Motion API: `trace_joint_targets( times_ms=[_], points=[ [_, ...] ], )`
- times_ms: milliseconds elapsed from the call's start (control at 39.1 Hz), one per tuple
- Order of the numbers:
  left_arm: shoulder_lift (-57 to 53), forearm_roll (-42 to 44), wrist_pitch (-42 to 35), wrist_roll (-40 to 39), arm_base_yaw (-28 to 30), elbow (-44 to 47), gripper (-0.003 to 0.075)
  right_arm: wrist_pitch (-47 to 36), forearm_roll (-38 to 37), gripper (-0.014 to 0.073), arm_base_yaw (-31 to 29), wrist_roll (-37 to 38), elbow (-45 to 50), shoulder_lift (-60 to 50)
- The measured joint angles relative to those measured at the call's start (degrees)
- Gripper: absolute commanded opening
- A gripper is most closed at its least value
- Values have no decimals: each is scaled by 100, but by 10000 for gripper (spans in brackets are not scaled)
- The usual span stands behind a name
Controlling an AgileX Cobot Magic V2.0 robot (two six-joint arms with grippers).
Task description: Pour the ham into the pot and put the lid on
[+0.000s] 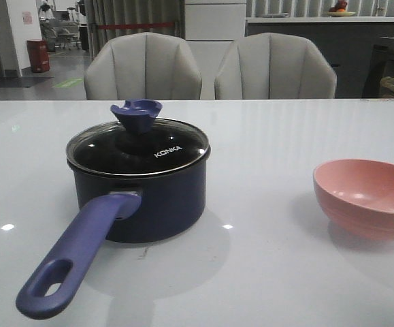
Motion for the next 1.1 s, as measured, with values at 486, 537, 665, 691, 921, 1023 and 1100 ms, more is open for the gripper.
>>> trace_joint_targets(
  times_ms=[486,537,665,691,921,1023,1100],
  points=[
    [-629,-86,-2835,0,1922,1899,120,3,0,166,0,0,0,0],
    [-629,-86,-2766,0,1920,1899,120,3,0,166,0,0,0,0],
    [-629,-86,-2678,0,1920,1899,120,3,0,166,0,0,0,0],
    [-629,-86,-2680,0,1920,1899,120,3,0,166,0,0,0,0],
    [-629,-86,-2658,0,1920,1899,120,3,0,166,0,0,0,0],
    [-629,-86,-2645,0,1920,1899,120,3,0,166,0,0,0,0],
    [-629,-86,-2643,0,1920,1899,120,3,0,166,0,0,0,0]
  ],
)
